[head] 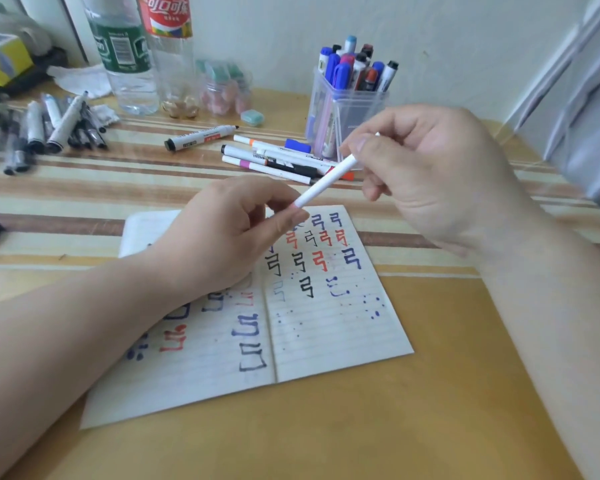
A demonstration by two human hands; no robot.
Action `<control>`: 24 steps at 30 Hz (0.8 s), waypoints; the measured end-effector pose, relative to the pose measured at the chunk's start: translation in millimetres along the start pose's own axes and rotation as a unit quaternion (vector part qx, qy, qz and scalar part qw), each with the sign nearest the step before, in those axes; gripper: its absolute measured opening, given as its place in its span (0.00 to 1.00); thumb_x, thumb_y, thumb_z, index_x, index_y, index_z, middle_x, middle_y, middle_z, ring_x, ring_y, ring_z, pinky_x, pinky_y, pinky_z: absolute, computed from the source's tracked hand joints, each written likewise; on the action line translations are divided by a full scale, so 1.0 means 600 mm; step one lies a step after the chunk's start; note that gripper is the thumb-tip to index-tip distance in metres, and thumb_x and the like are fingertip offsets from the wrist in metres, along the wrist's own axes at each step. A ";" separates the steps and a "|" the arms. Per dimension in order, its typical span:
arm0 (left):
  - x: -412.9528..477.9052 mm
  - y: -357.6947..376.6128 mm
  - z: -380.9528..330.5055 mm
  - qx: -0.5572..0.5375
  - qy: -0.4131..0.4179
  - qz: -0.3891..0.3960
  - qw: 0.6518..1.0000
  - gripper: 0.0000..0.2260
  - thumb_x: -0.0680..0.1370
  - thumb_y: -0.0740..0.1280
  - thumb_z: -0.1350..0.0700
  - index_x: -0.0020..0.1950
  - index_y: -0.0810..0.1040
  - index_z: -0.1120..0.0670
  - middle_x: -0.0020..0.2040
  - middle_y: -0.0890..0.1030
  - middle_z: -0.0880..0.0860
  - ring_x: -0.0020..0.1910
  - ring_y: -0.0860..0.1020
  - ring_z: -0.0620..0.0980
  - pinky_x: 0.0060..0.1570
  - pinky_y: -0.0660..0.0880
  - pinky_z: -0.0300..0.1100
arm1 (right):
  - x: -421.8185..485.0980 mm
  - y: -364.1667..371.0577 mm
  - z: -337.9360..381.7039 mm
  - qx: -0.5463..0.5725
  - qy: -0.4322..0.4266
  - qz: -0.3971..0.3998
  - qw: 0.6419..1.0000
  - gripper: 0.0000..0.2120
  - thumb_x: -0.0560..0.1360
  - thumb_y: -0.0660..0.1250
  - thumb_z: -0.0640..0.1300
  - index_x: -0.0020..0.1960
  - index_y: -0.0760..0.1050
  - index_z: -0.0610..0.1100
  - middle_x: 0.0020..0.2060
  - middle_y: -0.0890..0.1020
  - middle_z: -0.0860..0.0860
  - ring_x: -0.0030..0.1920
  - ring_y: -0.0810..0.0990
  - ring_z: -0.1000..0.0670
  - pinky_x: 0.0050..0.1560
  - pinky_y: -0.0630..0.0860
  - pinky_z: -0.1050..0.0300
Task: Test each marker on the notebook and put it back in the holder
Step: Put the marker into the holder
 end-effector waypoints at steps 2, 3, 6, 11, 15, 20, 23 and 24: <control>-0.001 -0.002 0.000 -0.008 0.010 -0.016 1.000 0.03 0.78 0.71 0.49 0.45 0.80 0.43 0.33 0.77 0.41 0.32 0.73 0.42 0.31 0.65 0.29 | -0.010 -0.001 -0.015 0.121 0.040 -0.008 0.992 0.05 0.73 0.73 0.46 0.38 0.83 0.48 0.27 0.78 0.53 0.29 0.74 0.50 0.36 0.72 0.51; -0.002 -0.003 -0.003 -0.010 0.018 -0.025 0.999 0.03 0.78 0.72 0.49 0.45 0.81 0.45 0.32 0.77 0.43 0.34 0.74 0.44 0.32 0.65 0.29 | -0.017 0.008 -0.025 0.173 0.063 0.010 0.983 0.04 0.73 0.73 0.44 0.39 0.83 0.47 0.28 0.77 0.52 0.29 0.73 0.49 0.34 0.71 0.52; -0.005 -0.002 -0.014 -0.005 0.069 -0.024 0.997 0.06 0.79 0.72 0.49 0.47 0.84 0.50 0.34 0.78 0.44 0.35 0.74 0.47 0.35 0.66 0.30 | -0.046 0.060 -0.053 0.234 0.099 0.100 0.962 0.03 0.74 0.71 0.43 0.43 0.83 0.44 0.31 0.76 0.44 0.31 0.71 0.46 0.30 0.70 0.54; -0.003 0.004 0.001 -0.020 0.040 -0.009 0.999 0.09 0.77 0.71 0.43 0.43 0.82 0.48 0.32 0.78 0.46 0.34 0.75 0.45 0.34 0.66 0.29 | -0.053 0.078 -0.079 0.262 0.085 0.071 0.959 0.11 0.80 0.66 0.45 0.44 0.81 0.39 0.30 0.76 0.44 0.31 0.73 0.45 0.28 0.68 0.55; -0.003 0.009 -0.010 0.008 0.080 0.013 0.997 0.10 0.80 0.65 0.44 0.42 0.77 0.47 0.32 0.73 0.42 0.36 0.73 0.40 0.34 0.65 0.25 | -0.054 0.075 -0.085 0.304 0.098 0.068 0.945 0.16 0.80 0.63 0.47 0.46 0.79 0.33 0.30 0.78 0.46 0.30 0.74 0.48 0.25 0.66 0.59; -0.004 0.016 -0.019 0.010 0.107 0.061 0.992 0.13 0.84 0.57 0.48 0.40 0.68 0.50 0.32 0.68 0.42 0.33 0.69 0.39 0.34 0.64 0.26 | -0.058 0.072 -0.074 0.313 0.075 0.069 0.944 0.16 0.80 0.63 0.45 0.44 0.79 0.34 0.28 0.77 0.44 0.26 0.72 0.47 0.23 0.65 0.61; -0.006 0.010 -0.007 0.023 0.089 0.070 0.993 0.18 0.85 0.54 0.46 0.38 0.68 0.53 0.31 0.69 0.45 0.33 0.70 0.43 0.33 0.64 0.29 | -0.034 0.019 -0.080 0.369 0.095 -0.035 0.924 0.18 0.82 0.62 0.46 0.36 0.78 0.42 0.25 0.73 0.48 0.22 0.67 0.51 0.21 0.61 0.66; -0.005 0.005 0.000 0.019 0.076 0.062 0.995 0.18 0.85 0.54 0.46 0.37 0.69 0.52 0.30 0.69 0.45 0.32 0.70 0.43 0.33 0.64 0.29 | -0.022 -0.014 -0.088 0.398 0.104 -0.093 0.907 0.19 0.83 0.60 0.46 0.35 0.76 0.44 0.24 0.71 0.50 0.22 0.66 0.52 0.20 0.59 0.66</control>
Point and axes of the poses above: each hand's wrist, its own x-axis towards the middle knuckle, its own y-axis out of the palm, z = x × y, the point moved 4 cm from there along x, towards the middle knuckle
